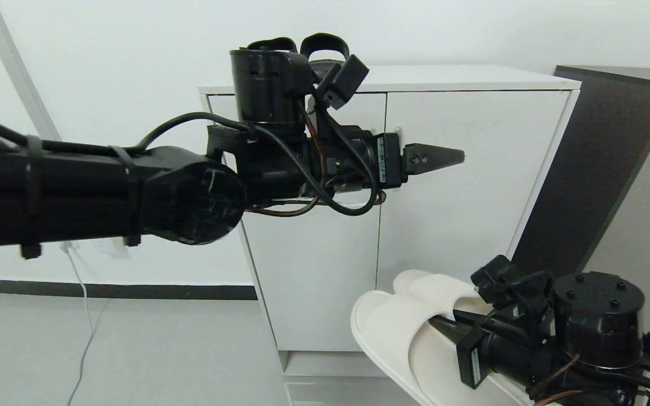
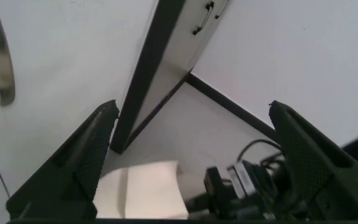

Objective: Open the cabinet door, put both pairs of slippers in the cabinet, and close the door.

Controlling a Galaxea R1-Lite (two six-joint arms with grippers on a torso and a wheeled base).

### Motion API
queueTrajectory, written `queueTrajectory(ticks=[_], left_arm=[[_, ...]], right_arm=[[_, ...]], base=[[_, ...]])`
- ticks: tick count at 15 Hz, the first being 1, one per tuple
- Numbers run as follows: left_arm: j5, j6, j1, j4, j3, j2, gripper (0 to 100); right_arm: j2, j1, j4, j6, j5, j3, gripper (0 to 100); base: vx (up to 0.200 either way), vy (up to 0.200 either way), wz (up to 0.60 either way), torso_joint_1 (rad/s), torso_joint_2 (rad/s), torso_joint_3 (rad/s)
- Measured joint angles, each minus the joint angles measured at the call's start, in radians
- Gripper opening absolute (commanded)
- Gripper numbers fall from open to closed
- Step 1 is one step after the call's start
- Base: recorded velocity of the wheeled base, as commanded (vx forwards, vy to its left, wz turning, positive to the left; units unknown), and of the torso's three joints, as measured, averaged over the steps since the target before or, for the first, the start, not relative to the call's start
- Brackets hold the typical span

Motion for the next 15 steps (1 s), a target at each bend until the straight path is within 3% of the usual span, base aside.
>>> queueTrajectory(ticks=[3,6,12,15], left_arm=[[0.051,-0.001,0.016,0.019,-0.074,0.068,100],[0.074,-0.001,0.044,0.096,-0.164,0.111,100],[0.087,-0.001,0.079,0.105,-0.274,0.193,100],[0.124,-0.001,0.078,0.106,-0.333,0.236,100]], right_arm=[[0.002,0.000,0.000,0.000,0.000,0.001,0],[0.007,0.000,0.000,0.000,0.000,0.001,0],[0.009,0.000,0.000,0.000,0.000,0.002,0],[0.012,0.000,0.000,0.000,0.000,0.003,0]], base=[[0.000,0.000,0.00,0.000,0.00,0.000],[0.000,0.000,0.00,0.000,0.00,0.000],[0.000,0.000,0.00,0.000,0.00,0.000],[0.000,0.000,0.00,0.000,0.00,0.000]])
